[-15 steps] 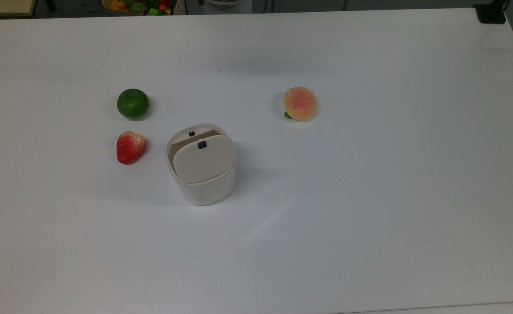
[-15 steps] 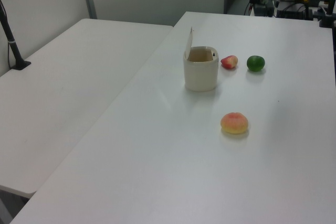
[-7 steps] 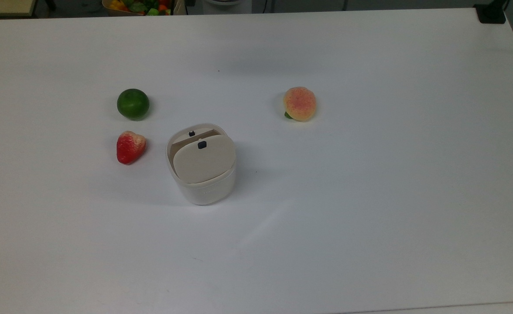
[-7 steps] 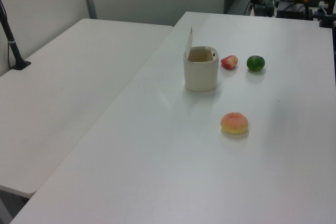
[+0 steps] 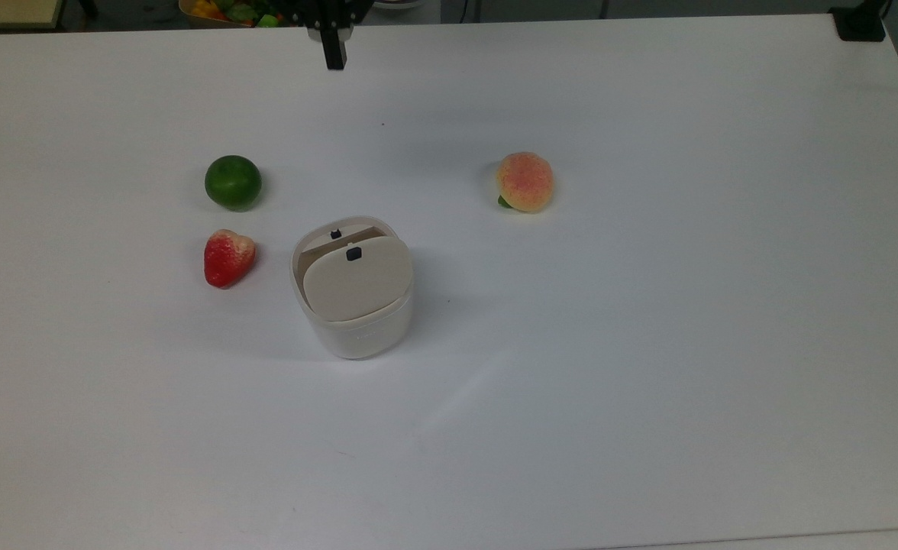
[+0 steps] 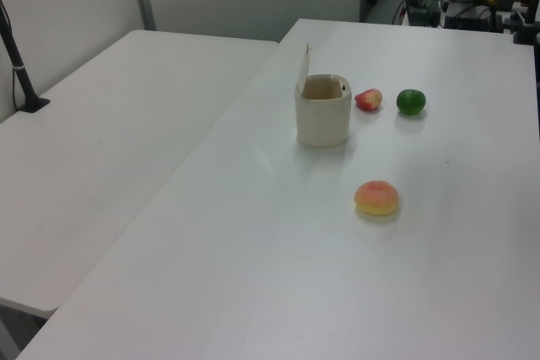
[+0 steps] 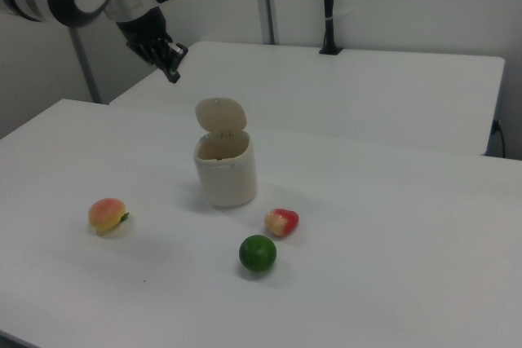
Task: Close garbage bin
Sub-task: 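Move the gripper down to the open lid of the white bin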
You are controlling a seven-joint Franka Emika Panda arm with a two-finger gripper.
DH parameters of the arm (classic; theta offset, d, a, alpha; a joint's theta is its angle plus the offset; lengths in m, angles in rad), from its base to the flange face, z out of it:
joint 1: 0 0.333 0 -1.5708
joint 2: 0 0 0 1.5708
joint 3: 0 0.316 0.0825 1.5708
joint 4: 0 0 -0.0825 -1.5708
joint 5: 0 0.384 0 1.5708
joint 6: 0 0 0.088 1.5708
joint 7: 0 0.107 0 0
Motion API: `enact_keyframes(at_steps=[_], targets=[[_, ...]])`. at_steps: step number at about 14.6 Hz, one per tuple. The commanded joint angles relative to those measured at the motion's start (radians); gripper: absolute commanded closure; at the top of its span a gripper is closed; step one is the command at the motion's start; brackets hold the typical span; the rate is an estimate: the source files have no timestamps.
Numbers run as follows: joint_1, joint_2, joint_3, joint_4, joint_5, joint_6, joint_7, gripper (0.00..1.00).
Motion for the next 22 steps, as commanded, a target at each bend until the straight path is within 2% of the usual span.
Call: enact_keyframes(at_steps=[1, 5, 11, 14, 22], targets=[[0.002, 0.058, 0.024, -0.014, 0.017, 0.233, -0.011, 1.0], [0.004, 0.152, 0.025, -0.011, 0.016, 0.463, -0.011, 1.0], [0.032, 0.267, 0.025, -0.009, 0.005, 0.697, -0.004, 1.0], [0.05, 0.301, 0.025, -0.009, -0.003, 0.717, -0.008, 1.0], [0.039, 0.301, 0.025, -0.067, -0.018, 0.705, -0.011, 1.0]])
